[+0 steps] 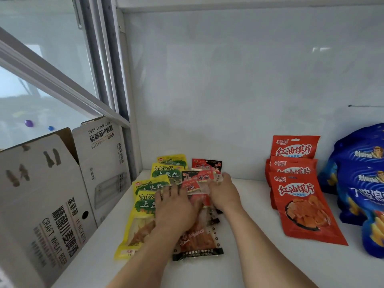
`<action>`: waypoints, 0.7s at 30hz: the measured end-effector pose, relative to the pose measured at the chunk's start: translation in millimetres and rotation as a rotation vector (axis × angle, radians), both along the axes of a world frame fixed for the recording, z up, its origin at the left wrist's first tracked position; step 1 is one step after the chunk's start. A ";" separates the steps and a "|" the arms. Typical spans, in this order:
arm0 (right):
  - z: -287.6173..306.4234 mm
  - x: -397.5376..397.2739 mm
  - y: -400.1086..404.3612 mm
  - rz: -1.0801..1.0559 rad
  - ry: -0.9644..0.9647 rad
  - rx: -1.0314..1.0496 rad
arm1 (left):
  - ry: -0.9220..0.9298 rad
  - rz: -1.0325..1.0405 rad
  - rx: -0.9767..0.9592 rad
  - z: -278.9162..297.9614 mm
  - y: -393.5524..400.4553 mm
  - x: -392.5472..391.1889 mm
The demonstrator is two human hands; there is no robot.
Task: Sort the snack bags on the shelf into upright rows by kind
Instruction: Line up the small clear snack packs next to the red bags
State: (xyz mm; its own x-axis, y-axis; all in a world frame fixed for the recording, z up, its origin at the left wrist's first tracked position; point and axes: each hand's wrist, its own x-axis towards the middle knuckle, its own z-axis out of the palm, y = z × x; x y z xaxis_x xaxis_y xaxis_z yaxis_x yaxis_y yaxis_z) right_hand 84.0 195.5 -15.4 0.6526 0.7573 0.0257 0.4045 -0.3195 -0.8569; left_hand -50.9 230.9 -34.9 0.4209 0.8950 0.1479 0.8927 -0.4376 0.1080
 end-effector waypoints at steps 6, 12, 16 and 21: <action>2.6 13.1 8.9 -0.097 0.393 0.177 | -0.015 -0.035 -0.075 7.8 -2.5 2.1; 1.6 30.2 7.0 -0.017 0.495 0.205 | -0.039 -0.046 -0.196 26.0 -0.6 5.4; -0.7 45.1 -2.6 -0.053 0.445 0.293 | -0.013 -0.064 -0.229 32.9 0.4 6.9; -1.1 54.6 -14.2 -0.067 0.406 0.405 | -0.314 -0.083 -0.216 33.2 0.8 20.6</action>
